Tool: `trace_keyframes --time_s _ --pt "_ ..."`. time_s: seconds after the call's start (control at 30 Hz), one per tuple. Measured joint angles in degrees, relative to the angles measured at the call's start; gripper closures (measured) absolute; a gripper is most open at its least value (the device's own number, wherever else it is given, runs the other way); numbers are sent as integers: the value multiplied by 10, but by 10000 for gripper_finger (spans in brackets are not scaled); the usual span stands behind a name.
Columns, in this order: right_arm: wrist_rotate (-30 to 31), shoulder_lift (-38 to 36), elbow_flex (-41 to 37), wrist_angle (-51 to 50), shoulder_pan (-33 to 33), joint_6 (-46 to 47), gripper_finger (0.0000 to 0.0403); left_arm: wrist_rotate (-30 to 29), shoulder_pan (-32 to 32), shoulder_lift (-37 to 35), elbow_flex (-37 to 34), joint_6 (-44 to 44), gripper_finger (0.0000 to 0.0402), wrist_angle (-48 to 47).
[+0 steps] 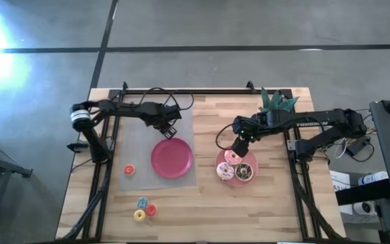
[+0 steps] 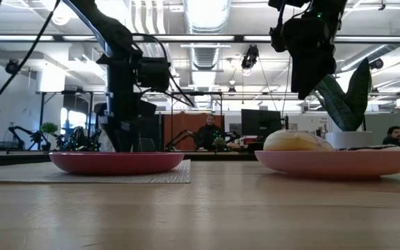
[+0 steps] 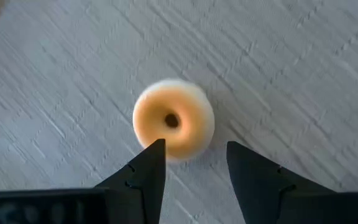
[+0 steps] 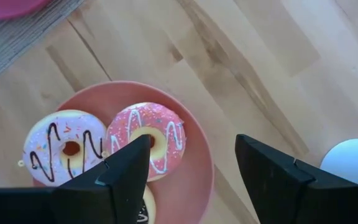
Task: Pick & Place donuts
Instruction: Put the small white donut on the dark pink plate
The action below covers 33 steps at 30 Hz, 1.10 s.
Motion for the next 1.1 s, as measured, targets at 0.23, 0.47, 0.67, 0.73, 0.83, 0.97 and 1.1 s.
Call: trace_keyframes --time_s 0.23,0.47,0.67,0.73,0.83,0.97,1.1 --pt "0 0 -1 0 0 2 179 -14 -1 19 19 18 257 4" --pt "0 0 -1 0 0 13 179 1 0 48 23 31 271 6" --pt "0 0 -1 0 0 13 179 -16 0 59 25 40 330 3" --pt "0 0 -1 0 0 13 179 -49 0 58 24 32 355 0" --pt "0 0 -1 1 0 13 179 -64 2 48 26 33 390 -7" --pt "0 0 -1 18 0 4 179 -50 2 18 37 40 398 -9" --pt "-6 0 -1 66 1 -39 179 92 -2 -42 46 40 400 17"
